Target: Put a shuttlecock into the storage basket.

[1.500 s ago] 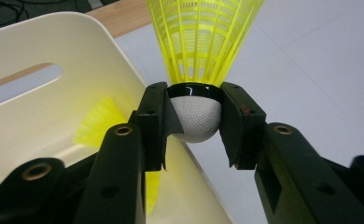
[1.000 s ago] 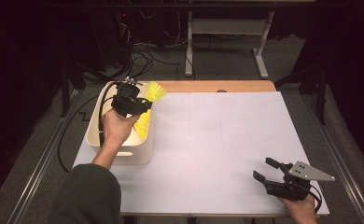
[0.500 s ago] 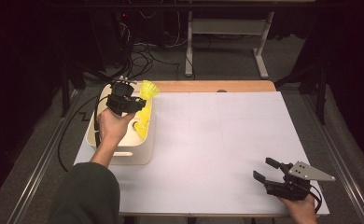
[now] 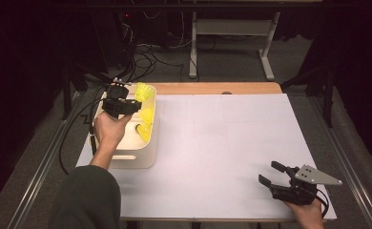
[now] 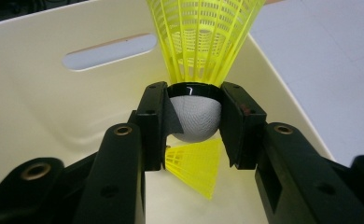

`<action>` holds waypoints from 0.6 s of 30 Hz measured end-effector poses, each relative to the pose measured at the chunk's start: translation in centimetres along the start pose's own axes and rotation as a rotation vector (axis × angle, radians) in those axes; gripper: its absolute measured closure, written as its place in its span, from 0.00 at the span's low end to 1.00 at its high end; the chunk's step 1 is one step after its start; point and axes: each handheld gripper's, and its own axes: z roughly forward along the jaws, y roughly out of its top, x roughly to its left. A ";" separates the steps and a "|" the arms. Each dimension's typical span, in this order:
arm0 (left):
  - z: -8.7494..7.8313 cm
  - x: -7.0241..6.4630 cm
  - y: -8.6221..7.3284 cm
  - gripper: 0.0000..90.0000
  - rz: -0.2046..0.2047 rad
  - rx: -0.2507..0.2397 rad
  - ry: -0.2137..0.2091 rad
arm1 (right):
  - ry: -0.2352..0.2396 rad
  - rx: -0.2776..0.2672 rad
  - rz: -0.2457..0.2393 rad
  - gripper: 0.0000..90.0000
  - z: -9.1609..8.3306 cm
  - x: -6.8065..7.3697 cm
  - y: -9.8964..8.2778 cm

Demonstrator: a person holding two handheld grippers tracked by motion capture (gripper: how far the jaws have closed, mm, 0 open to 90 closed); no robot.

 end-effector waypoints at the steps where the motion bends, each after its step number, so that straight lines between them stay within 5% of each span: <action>1: 0.1 0.1 -0.1 0.71 -0.003 0.003 0.002 | -0.001 0.000 -0.001 0.31 0.0 0.0 0.0; 18: 1.6 0.6 -0.5 0.71 -0.012 0.087 0.012 | 0.003 0.002 -0.010 0.31 0.0 0.0 0.0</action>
